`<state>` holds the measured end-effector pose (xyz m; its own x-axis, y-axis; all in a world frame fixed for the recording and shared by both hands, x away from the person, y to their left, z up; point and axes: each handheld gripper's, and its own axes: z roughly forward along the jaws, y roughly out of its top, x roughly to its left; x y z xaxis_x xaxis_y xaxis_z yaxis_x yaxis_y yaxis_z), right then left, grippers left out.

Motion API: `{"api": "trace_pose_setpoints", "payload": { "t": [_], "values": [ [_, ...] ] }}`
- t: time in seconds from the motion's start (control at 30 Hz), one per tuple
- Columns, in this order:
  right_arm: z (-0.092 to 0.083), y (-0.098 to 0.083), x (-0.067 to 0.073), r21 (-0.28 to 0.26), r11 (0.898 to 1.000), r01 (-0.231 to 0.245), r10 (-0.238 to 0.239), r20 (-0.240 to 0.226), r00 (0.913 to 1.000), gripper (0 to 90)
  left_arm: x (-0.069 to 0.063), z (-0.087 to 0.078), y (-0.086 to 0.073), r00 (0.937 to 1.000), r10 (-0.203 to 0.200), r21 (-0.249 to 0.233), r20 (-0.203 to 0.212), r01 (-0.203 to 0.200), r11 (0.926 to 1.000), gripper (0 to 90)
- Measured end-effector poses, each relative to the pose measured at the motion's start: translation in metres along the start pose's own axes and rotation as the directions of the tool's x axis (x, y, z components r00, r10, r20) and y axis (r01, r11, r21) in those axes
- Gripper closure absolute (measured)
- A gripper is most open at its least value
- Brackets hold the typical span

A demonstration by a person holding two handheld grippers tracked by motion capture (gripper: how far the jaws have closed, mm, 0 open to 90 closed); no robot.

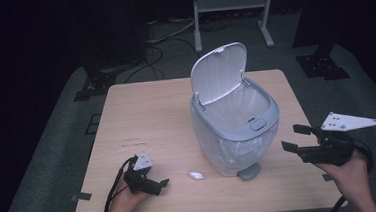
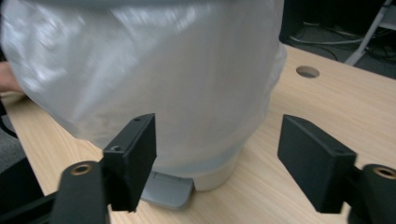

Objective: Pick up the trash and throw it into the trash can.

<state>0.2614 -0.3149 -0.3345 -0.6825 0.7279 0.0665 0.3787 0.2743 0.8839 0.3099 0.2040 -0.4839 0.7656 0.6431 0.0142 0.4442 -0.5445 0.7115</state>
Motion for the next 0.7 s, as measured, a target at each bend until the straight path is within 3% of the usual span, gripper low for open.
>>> {"api": "trace_pose_setpoints", "payload": {
  "t": [0.33, 0.7],
  "values": [
    [0.013, -0.019, -0.007, 0.055, 0.998, -0.013, 0.011, 0.043, 0.999, 14.2, 0.0, 0.0, 0.0, 1.0, 0.0, 0.002, 0.001, 0.0, 1.0, 0.0],
    [0.028, -0.041, -0.016, 0.114, 0.992, -0.046, 0.035, 0.096, 0.9947, 11.0, 0.0, 0.0, 0.0, 1.0, 0.0, 0.002, 0.0, 0.0, 1.0, 0.0]
  ]
}}
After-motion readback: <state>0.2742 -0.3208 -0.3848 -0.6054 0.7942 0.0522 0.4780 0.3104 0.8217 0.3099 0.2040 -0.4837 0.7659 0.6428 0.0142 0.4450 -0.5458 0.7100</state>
